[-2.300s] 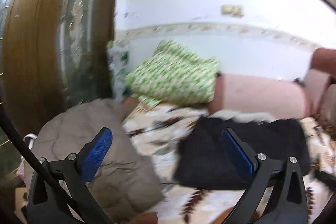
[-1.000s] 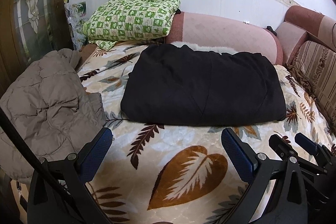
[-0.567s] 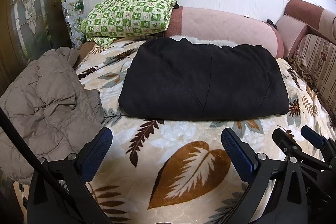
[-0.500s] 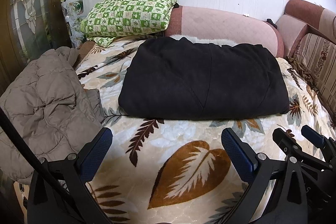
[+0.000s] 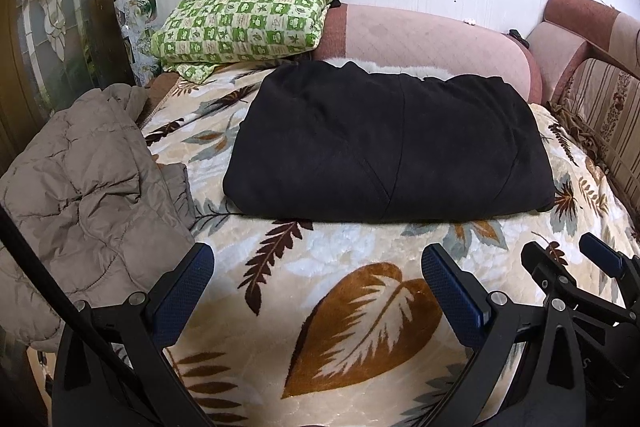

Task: Fold large clothes

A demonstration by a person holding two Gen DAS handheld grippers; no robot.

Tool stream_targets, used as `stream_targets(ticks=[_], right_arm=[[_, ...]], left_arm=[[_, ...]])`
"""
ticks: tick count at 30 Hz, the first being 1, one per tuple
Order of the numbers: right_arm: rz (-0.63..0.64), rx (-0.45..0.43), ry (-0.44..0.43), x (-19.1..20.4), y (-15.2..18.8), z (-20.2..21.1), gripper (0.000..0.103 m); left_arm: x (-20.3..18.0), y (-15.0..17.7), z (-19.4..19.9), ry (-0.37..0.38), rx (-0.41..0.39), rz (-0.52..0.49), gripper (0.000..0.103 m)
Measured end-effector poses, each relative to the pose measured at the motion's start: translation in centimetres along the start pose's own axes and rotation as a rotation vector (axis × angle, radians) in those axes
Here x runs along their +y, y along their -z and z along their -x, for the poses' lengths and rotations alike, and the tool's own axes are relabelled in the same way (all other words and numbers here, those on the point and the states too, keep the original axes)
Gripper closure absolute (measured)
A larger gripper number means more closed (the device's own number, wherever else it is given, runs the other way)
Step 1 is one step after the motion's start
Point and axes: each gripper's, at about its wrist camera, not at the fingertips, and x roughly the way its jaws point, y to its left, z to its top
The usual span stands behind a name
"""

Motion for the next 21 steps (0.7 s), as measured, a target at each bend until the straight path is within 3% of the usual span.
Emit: stream_targets(ticks=[12, 21], right_arm=[[0.014, 0.015, 0.024, 0.0, 0.2, -0.6, 0.016], [0.074, 0.023, 0.117, 0.5, 0.1, -1.1, 0.015]], left_arm=[[0.1, 0.3, -0.5, 0.007, 0.019, -0.012, 0.0], [0.2, 0.4, -1.0, 0.02, 0.041, -0.006, 0.0]])
